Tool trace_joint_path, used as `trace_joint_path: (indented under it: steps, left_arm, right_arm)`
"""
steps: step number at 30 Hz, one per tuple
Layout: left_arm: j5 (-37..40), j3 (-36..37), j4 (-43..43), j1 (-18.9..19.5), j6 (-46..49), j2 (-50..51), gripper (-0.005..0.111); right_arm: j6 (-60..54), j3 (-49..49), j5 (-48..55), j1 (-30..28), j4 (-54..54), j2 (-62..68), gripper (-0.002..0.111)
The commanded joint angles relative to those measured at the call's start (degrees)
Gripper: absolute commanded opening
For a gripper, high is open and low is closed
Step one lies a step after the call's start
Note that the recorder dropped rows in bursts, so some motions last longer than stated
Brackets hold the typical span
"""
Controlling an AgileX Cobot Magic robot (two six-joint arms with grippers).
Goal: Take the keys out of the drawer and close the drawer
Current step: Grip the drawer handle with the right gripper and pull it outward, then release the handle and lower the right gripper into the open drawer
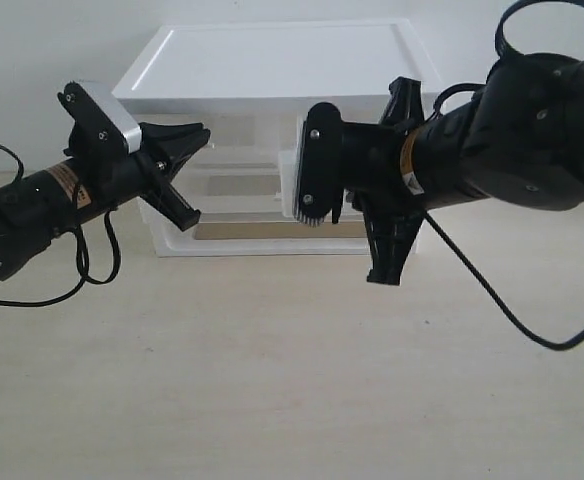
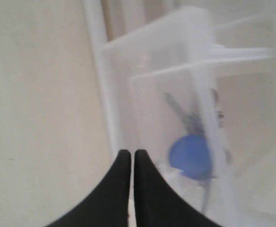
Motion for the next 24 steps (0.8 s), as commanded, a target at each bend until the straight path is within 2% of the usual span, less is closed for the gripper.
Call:
trace_joint_path:
  steps: [1, 10, 12, 13, 15, 16, 17, 19, 20, 23, 24]
  left_arm:
    - [5.89, -0.77, -6.1, 0.25, -0.81, 0.88, 0.004]
    - [5.89, -0.77, -6.11, 0.25, -0.69, 0.88, 0.004]
    - [6.09, -0.77, -6.11, 0.25, -0.69, 0.88, 0.004]
    - [6.09, -0.77, -6.11, 0.25, -0.69, 0.88, 0.004]
    - [6.31, -0.77, -6.11, 0.25, -0.69, 0.88, 0.004]
    - [6.58, -0.77, -6.11, 0.25, -0.69, 0.88, 0.004]
    - [6.96, -0.77, -6.11, 0.25, -0.69, 0.88, 0.004]
    - [7.35, -0.77, -6.11, 0.25, -0.44, 0.88, 0.004]
    - [7.35, -0.77, -6.11, 0.25, -0.44, 0.88, 0.004]
    - [7.44, -0.77, -5.7, 0.25, -0.44, 0.88, 0.004]
    - [7.44, -0.77, -5.7, 0.25, -0.44, 0.88, 0.004]
  right_arm:
    - [0.86, 2.12, 0.58, 1.17, 0.83, -0.01, 0.0]
    - [4.23, 2.12, -1.05, 1.17, 0.6, -2.32, 0.0]
    - [7.36, 2.12, -2.29, 1.17, 0.6, -4.26, 0.004]
    - [8.4, 2.12, -2.29, 1.17, 0.6, -5.18, 0.008]
    - [10.38, 2.12, -2.06, 1.17, 0.6, -7.97, 0.024]
    - [11.0, 2.12, -2.06, 1.17, 0.6, -9.02, 0.033]
    - [11.39, 2.12, -2.06, 1.17, 0.7, -10.49, 0.048]
    - [11.93, 1.94, -2.27, 1.17, 0.7, -12.24, 0.063]
    - [12.94, 1.35, -1.99, 1.17, 0.7, -12.84, 0.062]
    - [17.4, -3.38, 5.75, 1.04, 0.59, -11.79, 0.046]
    - [16.84, -4.78, 8.37, 1.04, 0.72, -11.13, 0.044]
